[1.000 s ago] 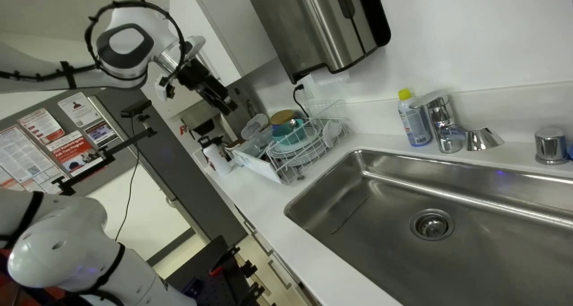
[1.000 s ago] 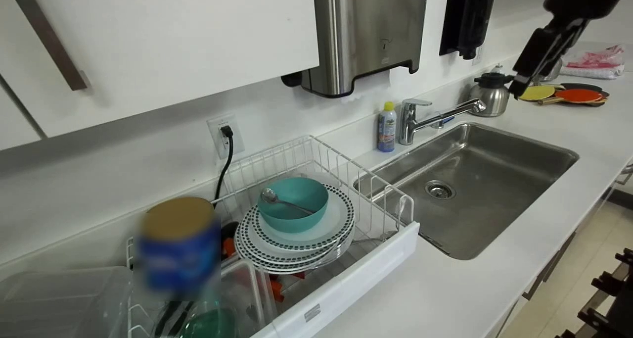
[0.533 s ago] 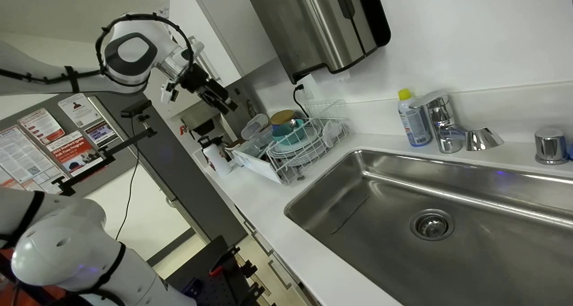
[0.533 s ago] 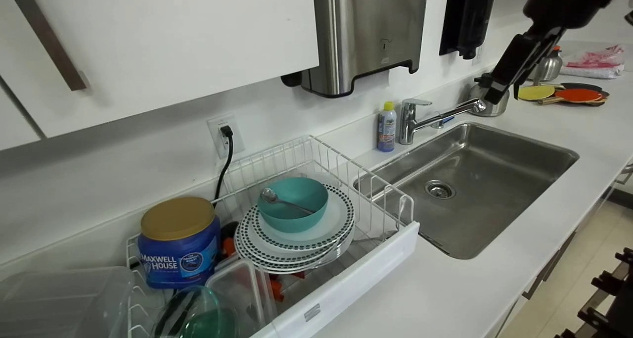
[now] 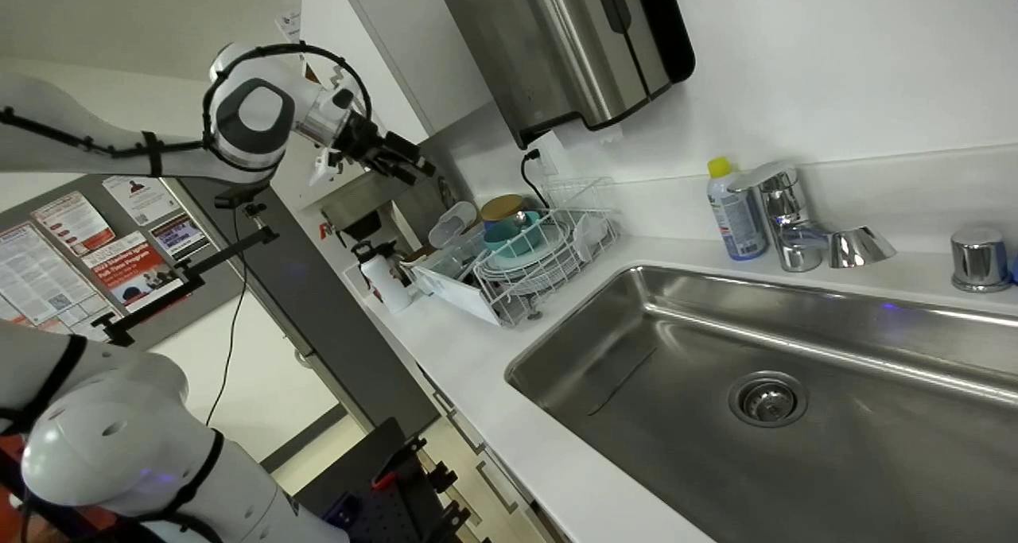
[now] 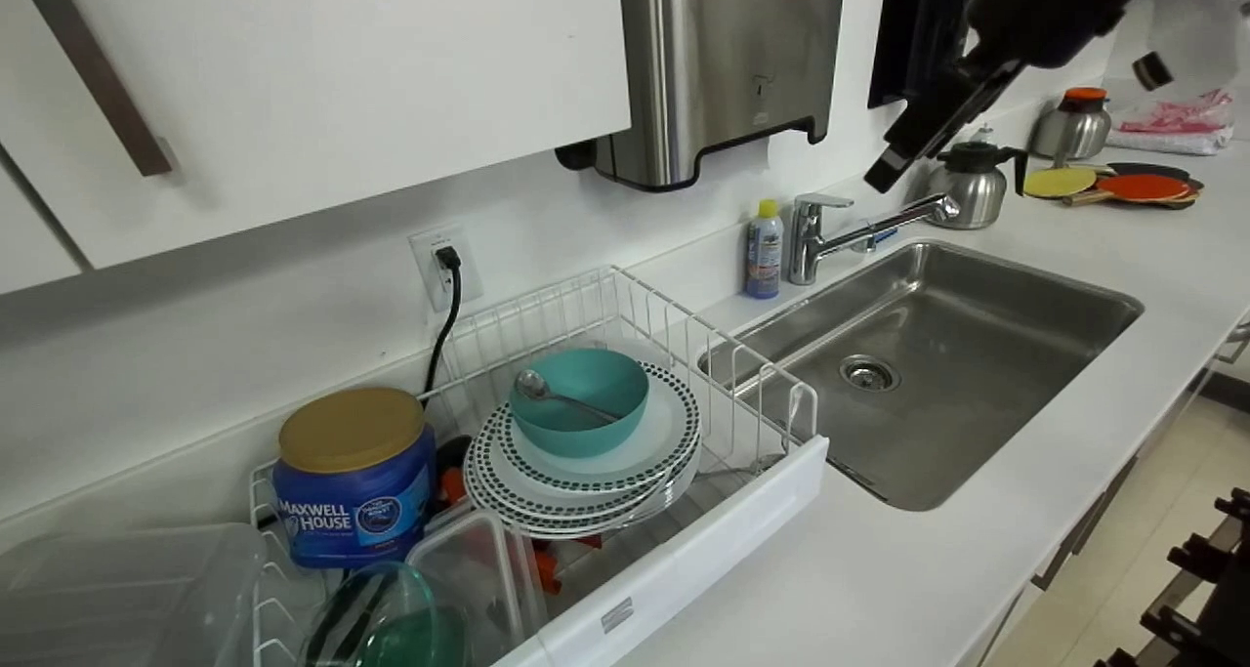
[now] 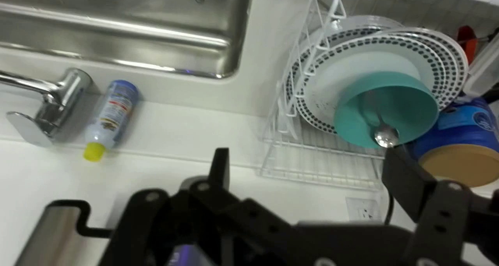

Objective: Pick up the silver spoon from the light blue bowl and put it in the sink.

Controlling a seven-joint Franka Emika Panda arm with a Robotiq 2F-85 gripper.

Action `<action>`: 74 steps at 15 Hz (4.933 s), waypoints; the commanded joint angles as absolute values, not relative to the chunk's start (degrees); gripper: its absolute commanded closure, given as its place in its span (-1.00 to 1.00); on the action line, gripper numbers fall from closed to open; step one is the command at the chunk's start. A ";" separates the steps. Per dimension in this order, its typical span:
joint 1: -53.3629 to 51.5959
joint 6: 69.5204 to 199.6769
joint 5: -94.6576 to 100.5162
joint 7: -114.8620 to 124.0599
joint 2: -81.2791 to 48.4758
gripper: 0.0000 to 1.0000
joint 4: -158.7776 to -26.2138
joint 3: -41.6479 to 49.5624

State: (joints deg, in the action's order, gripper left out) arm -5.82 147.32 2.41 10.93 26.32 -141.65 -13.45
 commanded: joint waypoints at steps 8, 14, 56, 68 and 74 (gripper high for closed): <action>-10.40 180.85 5.84 9.72 3.76 -1.00 -137.59 -18.11; -10.23 181.67 9.22 10.67 -0.80 -1.00 -136.03 -17.50; -31.62 177.21 21.52 16.70 -38.07 -1.00 -97.43 3.27; -24.16 165.03 12.06 3.05 -42.05 -0.69 -89.74 -5.55; -23.71 161.05 11.98 2.24 -45.44 -0.55 -85.07 -6.21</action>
